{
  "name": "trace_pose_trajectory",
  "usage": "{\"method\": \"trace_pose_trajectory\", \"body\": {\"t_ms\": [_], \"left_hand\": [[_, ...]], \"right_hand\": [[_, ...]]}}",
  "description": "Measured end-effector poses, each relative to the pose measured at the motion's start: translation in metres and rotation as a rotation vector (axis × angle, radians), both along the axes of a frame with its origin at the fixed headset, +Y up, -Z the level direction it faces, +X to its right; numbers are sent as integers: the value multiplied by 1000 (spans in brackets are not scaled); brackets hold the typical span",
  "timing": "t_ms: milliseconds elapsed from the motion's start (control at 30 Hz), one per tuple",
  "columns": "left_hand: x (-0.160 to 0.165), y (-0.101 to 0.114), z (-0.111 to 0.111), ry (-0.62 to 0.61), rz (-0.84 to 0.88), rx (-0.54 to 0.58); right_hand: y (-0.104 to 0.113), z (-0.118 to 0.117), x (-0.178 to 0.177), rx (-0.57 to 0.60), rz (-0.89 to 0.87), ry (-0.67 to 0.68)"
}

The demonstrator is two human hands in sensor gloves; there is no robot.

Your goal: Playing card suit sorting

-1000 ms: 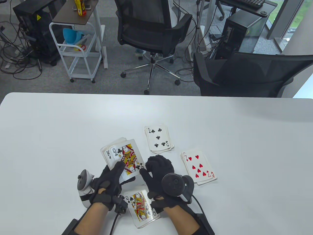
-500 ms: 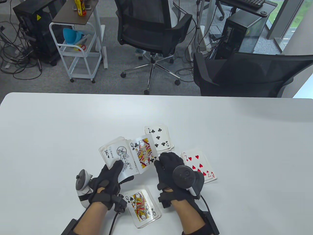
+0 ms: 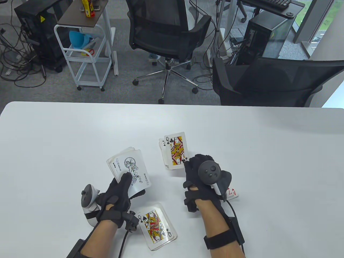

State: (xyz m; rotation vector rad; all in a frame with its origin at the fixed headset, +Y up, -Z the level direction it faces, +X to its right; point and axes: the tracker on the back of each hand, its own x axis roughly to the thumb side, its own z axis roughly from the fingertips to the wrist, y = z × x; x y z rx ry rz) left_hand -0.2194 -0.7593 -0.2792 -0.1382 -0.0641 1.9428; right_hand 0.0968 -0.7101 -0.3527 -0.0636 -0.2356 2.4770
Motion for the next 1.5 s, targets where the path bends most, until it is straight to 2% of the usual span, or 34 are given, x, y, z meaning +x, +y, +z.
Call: {"method": "trace_pose_trajectory", "body": {"t_ms": [167, 267, 467, 633, 700, 833, 900, 1033, 1167, 1233, 1500], "left_hand": [[-5, 2, 0, 16, 23, 1], [-5, 3, -1, 17, 30, 4], [-4, 3, -1, -17, 41, -6], [-1, 2, -1, -38, 21, -12], [0, 2, -1, -40, 20, -14], [2, 1, -1, -45, 2, -13], [4, 0, 0, -48, -10, -14], [7, -1, 2, -56, -39, -9], [10, -3, 3, -63, -74, -11], [12, -5, 3, -72, -98, -12], [17, -4, 7, -65, -119, 15]], "right_hand": [[8, -40, -20, -85, 128, -29], [-1, -60, -35, -227, 217, -26], [-31, -75, -50, -330, 474, -126], [-38, -77, -52, -316, 624, -171], [-33, -73, -52, -268, 594, -149], [-8, -53, -53, -122, 519, -83], [6, -37, -53, -36, 423, -20], [30, 12, -46, 140, 192, 107], [26, 52, -38, 242, 3, 188], [19, 64, -38, 253, -41, 221], [7, 78, -49, 288, -27, 318]]}}
